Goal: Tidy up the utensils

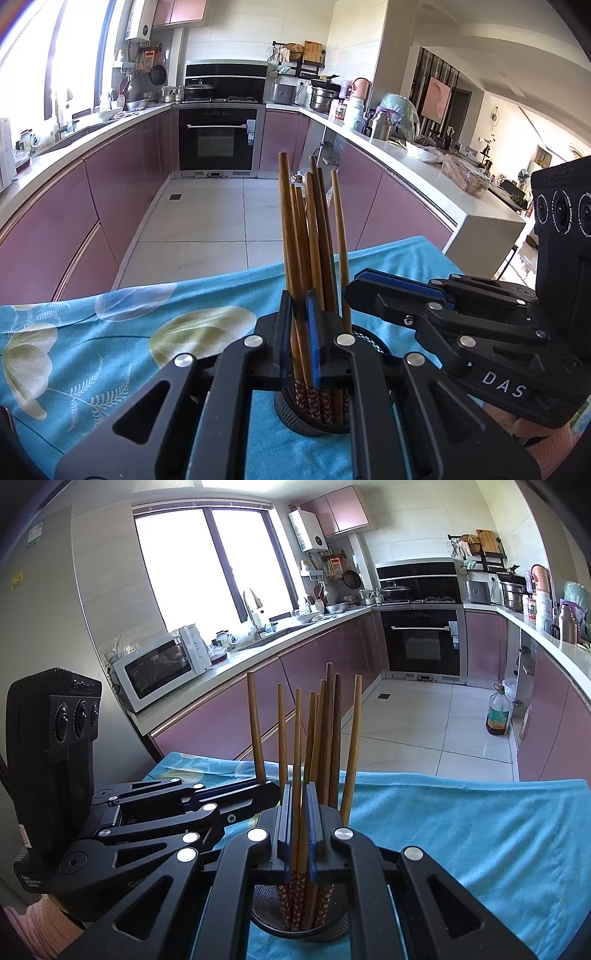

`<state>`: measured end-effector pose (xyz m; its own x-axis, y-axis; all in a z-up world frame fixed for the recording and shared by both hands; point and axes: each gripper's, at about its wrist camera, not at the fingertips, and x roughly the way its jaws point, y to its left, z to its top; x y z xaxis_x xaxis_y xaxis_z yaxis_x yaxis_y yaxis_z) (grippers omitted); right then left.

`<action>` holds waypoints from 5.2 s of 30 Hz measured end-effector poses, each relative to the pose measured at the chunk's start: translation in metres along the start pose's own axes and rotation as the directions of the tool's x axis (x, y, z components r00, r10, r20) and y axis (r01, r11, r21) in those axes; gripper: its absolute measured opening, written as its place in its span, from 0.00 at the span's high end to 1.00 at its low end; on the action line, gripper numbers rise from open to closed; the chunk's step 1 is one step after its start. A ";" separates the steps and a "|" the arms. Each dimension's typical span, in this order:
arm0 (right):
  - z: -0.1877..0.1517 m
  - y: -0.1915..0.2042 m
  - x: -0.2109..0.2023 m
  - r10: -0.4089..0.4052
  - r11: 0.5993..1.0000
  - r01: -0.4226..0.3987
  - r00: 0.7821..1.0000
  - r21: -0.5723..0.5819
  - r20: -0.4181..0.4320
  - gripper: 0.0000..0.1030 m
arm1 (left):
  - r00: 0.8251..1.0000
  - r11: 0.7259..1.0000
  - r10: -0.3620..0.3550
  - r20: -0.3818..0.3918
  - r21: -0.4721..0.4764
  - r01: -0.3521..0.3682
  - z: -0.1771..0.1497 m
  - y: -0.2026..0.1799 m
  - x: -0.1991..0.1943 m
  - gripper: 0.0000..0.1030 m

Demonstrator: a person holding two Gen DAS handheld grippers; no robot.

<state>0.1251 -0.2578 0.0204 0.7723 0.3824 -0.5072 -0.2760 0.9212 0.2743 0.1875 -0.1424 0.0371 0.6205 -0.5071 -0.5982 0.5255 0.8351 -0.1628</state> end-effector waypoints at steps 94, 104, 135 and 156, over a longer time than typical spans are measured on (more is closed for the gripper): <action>-0.111 0.067 -0.079 -0.315 0.929 0.366 0.858 -0.053 0.407 0.06 | 0.805 0.913 0.407 0.432 -0.166 -0.372 -0.152 0.022 -0.152 0.05; -0.112 0.064 -0.077 -0.322 0.926 0.373 0.855 -0.052 0.407 0.06 | 0.806 0.912 0.410 0.428 -0.170 -0.374 -0.151 0.022 -0.152 0.05; -0.112 0.062 -0.074 -0.326 0.925 0.377 0.854 -0.049 0.406 0.06 | 0.808 0.912 0.409 0.424 -0.169 -0.374 -0.150 0.022 -0.151 0.05; -0.112 0.061 -0.075 -0.328 0.924 0.379 0.853 -0.050 0.406 0.06 | 0.809 0.912 0.409 0.422 -0.169 -0.374 -0.151 0.022 -0.150 0.05</action>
<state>-0.0141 -0.2220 -0.0166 0.9815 -0.0047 -0.1912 0.0088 0.9997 0.0207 0.0185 -0.0159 0.0047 0.9626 -0.1584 -0.2196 0.1493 0.9871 -0.0574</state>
